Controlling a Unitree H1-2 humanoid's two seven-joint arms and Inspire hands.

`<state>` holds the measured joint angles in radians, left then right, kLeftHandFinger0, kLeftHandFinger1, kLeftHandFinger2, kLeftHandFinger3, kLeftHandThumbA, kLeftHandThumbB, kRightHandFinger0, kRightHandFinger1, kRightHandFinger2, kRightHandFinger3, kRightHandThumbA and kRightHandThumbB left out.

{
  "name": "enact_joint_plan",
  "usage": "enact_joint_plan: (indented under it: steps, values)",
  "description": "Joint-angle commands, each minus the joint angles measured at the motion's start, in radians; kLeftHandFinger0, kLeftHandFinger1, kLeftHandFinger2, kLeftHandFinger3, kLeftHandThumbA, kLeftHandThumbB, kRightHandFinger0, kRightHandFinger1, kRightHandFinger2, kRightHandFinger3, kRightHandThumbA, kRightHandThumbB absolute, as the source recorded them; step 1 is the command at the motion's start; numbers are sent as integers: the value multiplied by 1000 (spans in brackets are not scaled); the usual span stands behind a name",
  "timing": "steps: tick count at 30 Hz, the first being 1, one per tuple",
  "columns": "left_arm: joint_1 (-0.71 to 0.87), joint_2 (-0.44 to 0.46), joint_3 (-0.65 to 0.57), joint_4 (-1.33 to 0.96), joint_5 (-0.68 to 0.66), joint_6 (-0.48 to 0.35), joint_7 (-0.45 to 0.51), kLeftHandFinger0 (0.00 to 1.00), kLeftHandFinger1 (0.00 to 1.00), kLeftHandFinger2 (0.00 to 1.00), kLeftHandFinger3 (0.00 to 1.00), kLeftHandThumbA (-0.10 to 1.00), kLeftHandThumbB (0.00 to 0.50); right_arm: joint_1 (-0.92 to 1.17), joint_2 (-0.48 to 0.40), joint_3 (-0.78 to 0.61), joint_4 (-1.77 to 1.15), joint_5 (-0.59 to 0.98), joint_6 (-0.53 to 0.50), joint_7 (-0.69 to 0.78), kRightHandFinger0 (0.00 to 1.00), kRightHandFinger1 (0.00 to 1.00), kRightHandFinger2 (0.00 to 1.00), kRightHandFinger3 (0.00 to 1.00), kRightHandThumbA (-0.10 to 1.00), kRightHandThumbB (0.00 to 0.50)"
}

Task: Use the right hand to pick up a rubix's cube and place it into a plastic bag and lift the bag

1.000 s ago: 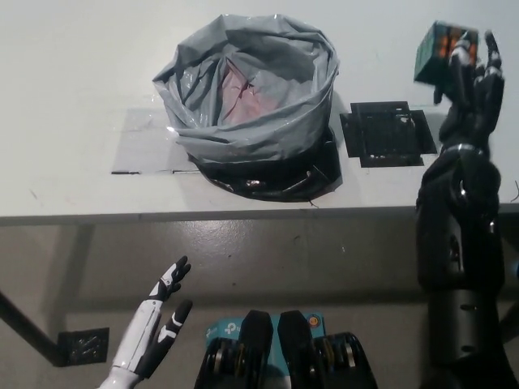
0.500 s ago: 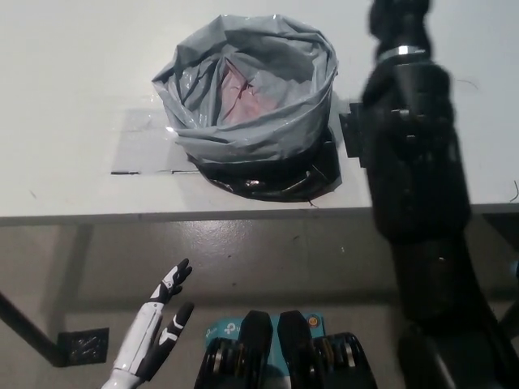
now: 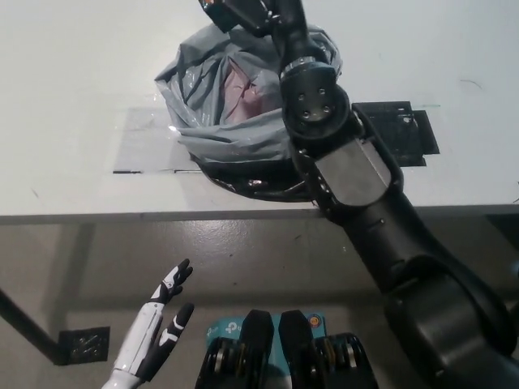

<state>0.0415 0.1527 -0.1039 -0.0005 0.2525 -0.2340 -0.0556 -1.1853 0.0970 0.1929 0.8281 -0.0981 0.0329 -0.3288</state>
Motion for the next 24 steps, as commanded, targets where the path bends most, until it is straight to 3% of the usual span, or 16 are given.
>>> enact_joint_plan:
  steps: [1,7,10,13,15,16,17,18,21,22,24]
  values:
    - [-9,13,-3,-44,-9,-19,-10,1000,1000,1000,1000,1000,187,-100,-8,38,108,-109,-142,-59,0,295,788,799,-100,199]
    - [-10,10,-4,-55,-6,-6,-16,1000,1000,1000,1000,1000,192,-105,-26,109,209,-189,-204,-89,0,340,838,883,-100,182]
    - [-16,7,-2,-48,-5,-6,-13,1000,1000,1000,1000,1000,198,-113,-35,142,253,-226,-224,-113,0,351,822,847,-100,183]
    - [-17,6,-2,-50,-10,0,-16,1000,1000,1000,1000,1000,215,-124,-44,182,283,-266,-196,-118,7,331,715,756,-100,209]
    - [-17,6,-2,-52,-15,7,-19,1000,1000,1000,1000,1000,216,-127,-47,194,284,-277,-175,-111,0,273,597,616,-100,216]
    - [-17,6,-2,-53,-13,8,-19,1000,1000,1000,1000,1000,218,-131,-53,205,283,-277,-155,-58,453,766,1000,1000,269,355]
    - [-17,6,-2,-52,-13,6,-19,1000,1000,1000,1000,1000,218,-132,-59,213,280,-274,-138,-2,914,1000,1000,1000,342,359]
    - [-17,6,-2,-53,-12,7,-19,1000,1000,1000,1000,1000,219,-134,-65,226,278,-277,-123,48,1000,1000,1000,1000,438,372]
    - [-16,5,-2,-54,-12,9,-19,1000,1000,1000,1000,1000,219,-134,-72,241,275,-283,-112,91,1000,1000,1000,1000,480,392]
    - [-19,5,-2,-52,-11,8,-19,1000,1000,1000,1000,1000,220,-128,-76,248,259,-285,-102,119,1000,1000,1000,1000,595,451]
    - [-27,7,-2,-43,-15,-3,-19,1000,1000,1000,1000,1000,217,-120,-87,275,231,-310,-86,158,1000,1000,1000,1000,780,477]
